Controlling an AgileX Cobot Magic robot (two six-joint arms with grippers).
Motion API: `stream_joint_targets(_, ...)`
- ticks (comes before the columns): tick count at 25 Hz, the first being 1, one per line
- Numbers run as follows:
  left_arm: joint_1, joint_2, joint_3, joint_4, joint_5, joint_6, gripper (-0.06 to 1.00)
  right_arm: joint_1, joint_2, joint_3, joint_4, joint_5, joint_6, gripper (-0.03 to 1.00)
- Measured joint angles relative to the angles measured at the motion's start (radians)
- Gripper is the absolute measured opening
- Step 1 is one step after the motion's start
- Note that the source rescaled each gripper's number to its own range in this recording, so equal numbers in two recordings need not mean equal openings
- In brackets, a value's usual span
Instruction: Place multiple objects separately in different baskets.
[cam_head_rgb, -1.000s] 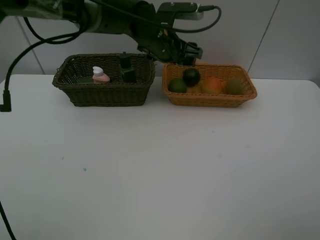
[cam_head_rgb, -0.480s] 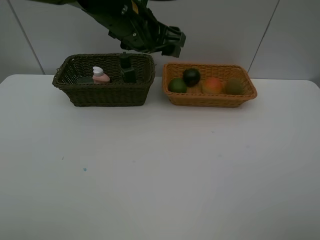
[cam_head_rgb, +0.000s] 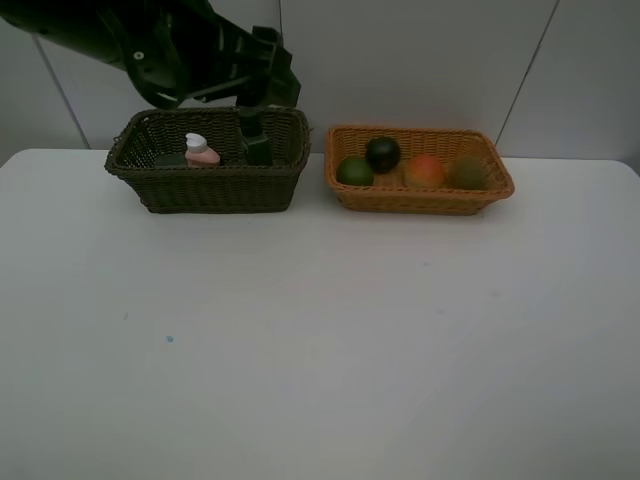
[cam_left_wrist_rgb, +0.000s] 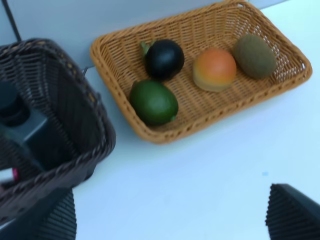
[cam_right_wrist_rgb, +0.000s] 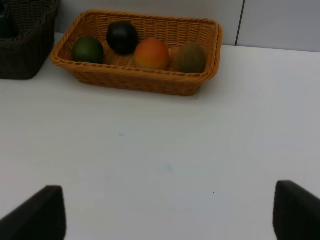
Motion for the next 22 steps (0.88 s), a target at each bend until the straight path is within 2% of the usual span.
stream_joint_targets(8, 0.000, -0.251, 0.212, 0.038, 0.001, 0.000, 1.00, 0.000, 0.000, 0.000, 0.000, 0.000, 0.000, 1.00)
stream_joint_targets(12, 0.000, -0.364, 0.306, 0.067, 0.036, 0.000, 1.00, 0.000, 0.000, 0.000, 0.000, 0.000, 0.000, 1.00)
stream_joint_targets(16, 0.000, -0.447, 0.365, 0.114, 0.139, 0.000, 1.00, 0.000, 0.000, 0.000, 0.000, 0.000, 0.000, 1.00)
stream_joint_targets(22, 0.000, -0.514, 0.392, 0.124, 0.411, -0.060, 1.00, 0.000, 0.000, 0.000, 0.000, 0.000, 0.000, 1.00)
